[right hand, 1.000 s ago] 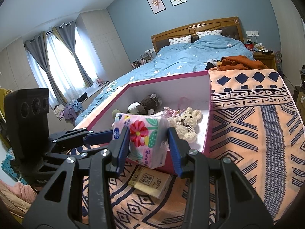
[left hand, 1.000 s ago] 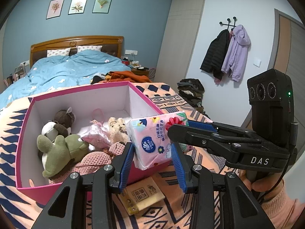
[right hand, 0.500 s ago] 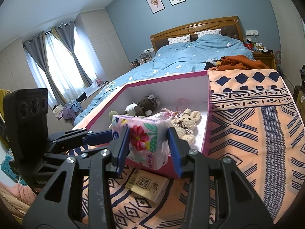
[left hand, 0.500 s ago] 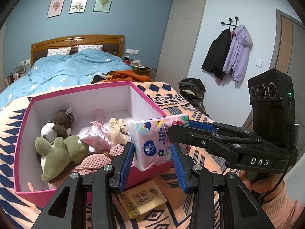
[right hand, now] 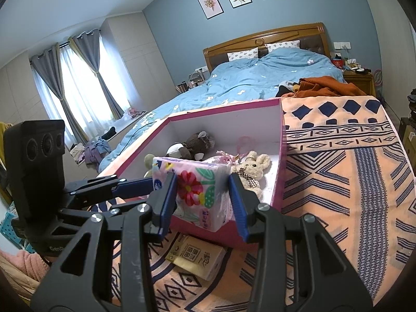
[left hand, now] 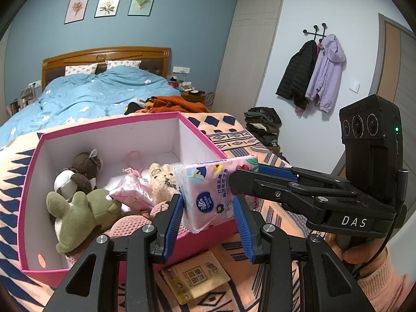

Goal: Organize objects
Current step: 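Carry the pink floral tissue pack with the right gripper over the pink box, then lower the tissue pack into the pink box and open the right gripper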

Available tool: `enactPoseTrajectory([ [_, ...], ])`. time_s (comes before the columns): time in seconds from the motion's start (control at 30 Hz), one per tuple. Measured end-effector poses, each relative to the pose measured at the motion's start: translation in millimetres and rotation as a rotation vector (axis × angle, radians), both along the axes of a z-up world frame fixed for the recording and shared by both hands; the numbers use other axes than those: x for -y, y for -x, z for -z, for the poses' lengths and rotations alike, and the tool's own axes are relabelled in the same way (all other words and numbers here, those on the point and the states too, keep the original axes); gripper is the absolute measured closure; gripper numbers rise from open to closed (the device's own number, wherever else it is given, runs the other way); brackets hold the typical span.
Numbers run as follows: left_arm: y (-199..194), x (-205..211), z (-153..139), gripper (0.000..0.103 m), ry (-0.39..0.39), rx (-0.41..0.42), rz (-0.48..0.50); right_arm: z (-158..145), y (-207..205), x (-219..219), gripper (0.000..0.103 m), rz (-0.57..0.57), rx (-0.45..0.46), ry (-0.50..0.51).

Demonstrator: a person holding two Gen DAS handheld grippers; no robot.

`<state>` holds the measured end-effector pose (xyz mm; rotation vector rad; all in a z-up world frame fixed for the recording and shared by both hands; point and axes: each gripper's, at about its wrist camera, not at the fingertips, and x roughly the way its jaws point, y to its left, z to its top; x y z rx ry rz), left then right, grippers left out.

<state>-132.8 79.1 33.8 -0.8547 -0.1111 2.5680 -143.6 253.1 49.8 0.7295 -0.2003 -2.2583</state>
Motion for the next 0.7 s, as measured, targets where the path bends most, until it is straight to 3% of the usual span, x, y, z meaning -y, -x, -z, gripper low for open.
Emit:
enactPoseTrajectory([
  [0.7,20.7,0.5,5.0,0.063,0.0,0.029,-0.009,0.2,15.9,5.1,0.059,0.007,-0.006,-0.021],
])
